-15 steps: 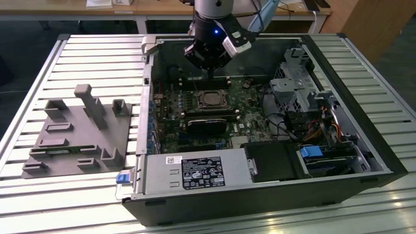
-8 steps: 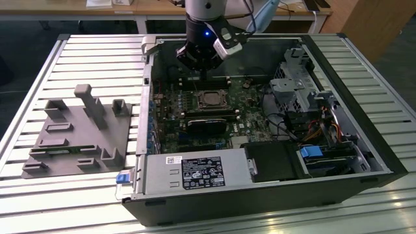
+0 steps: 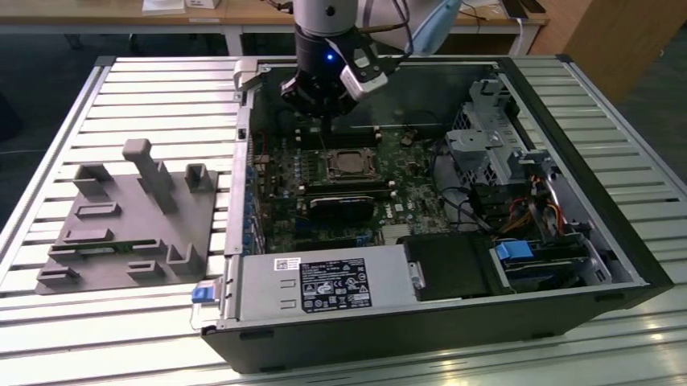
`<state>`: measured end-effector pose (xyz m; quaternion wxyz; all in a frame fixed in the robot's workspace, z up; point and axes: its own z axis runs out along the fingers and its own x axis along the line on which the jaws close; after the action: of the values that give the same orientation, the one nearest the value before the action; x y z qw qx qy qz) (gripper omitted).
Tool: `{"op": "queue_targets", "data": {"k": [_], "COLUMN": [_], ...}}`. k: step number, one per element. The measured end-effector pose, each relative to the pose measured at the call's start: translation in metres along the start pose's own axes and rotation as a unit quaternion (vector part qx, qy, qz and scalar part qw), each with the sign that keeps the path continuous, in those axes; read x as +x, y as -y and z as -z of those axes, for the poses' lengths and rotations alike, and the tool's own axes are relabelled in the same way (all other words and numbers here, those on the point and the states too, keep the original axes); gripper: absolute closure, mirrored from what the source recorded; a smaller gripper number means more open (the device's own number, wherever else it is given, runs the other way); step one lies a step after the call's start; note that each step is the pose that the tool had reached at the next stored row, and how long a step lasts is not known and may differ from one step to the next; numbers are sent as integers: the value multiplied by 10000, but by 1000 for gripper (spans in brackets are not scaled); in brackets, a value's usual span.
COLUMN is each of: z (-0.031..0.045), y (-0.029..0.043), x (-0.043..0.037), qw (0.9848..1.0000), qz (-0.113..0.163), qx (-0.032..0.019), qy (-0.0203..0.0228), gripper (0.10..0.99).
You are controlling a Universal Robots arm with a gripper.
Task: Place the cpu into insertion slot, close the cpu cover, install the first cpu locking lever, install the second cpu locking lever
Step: 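Install the first cpu locking lever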
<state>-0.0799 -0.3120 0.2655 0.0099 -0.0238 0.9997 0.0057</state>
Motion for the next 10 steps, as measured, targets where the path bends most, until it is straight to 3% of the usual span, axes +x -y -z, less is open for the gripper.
{"op": "queue_targets", "data": {"k": [10], "z": [-11], "y": [-4], "x": [78], "qw": [10000], "qz": [-5], "qx": [0], "qy": [1], "gripper": [980]}}
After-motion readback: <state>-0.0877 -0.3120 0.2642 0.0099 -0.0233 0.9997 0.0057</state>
